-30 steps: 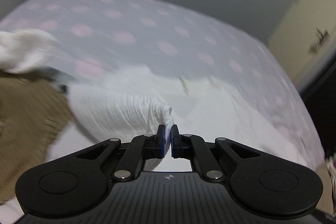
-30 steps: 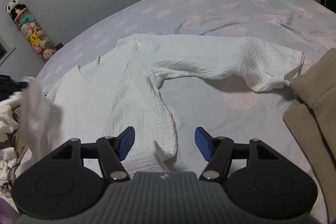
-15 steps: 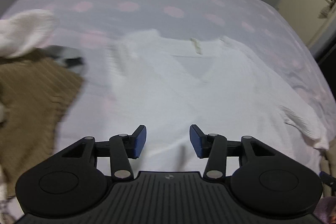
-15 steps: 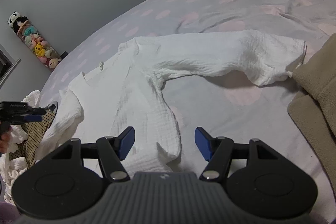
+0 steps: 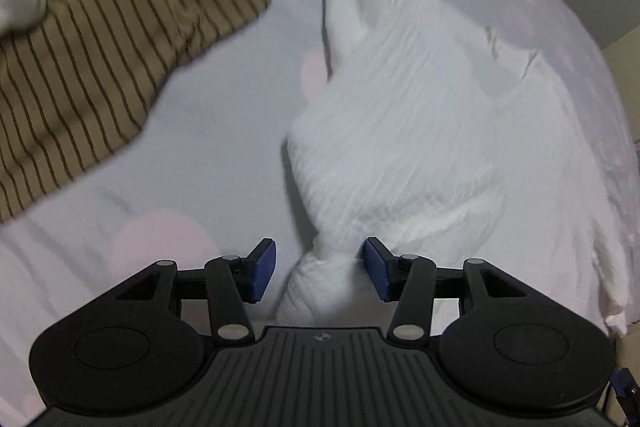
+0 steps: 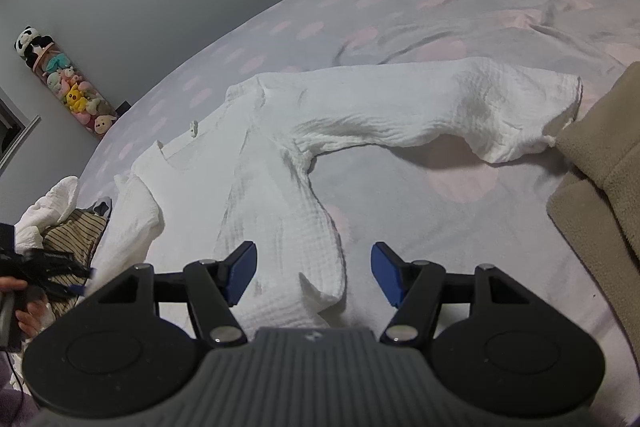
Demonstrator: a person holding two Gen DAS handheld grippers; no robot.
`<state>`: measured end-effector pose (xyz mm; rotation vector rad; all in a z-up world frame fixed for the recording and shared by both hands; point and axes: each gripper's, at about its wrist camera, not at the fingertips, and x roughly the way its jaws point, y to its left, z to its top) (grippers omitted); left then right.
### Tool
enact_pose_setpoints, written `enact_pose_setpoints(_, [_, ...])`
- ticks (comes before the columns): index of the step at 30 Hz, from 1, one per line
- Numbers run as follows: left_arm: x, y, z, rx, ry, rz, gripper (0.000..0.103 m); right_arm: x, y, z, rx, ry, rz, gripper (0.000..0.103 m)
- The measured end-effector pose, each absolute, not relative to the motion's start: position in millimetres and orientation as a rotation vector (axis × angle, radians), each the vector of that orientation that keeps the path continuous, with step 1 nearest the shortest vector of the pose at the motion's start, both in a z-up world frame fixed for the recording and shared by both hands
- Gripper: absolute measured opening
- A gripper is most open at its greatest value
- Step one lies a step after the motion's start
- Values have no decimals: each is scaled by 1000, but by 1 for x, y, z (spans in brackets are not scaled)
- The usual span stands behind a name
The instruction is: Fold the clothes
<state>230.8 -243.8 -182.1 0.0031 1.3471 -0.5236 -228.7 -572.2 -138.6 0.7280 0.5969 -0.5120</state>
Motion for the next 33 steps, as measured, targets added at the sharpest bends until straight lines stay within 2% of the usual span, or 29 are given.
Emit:
enact_pose_setpoints(3, [228,-242,-181,-49,1353,-494,42,-229,-572,-139,725,601,-513,67])
enact_pose_setpoints(4, [228,-241,-179,-69,1357,-497,29,-229,-572,-139,726,601,-514,67])
enact_pose_setpoints(5, [228,-239,-176,-85,1357,-498,24,-228,-572,-139,727,601,-514,67])
enact_pose_setpoints(8, [226,-231,-159,-92,1313,-505,17,-228,-571,-139,727,599,-516,67])
enact_pose_setpoints(26, [268,-162,3,150,854,-310,14,-230,-569,-137,721,589,-519,67])
enact_pose_setpoints(30, [289,-126,24,163,814,-187,14,-229,-569,-137,717,597,-520,67])
enact_pose_setpoints(33, [308,-107,20,182,829,-127,14,-228,-569,-137,710,610,-522,67])
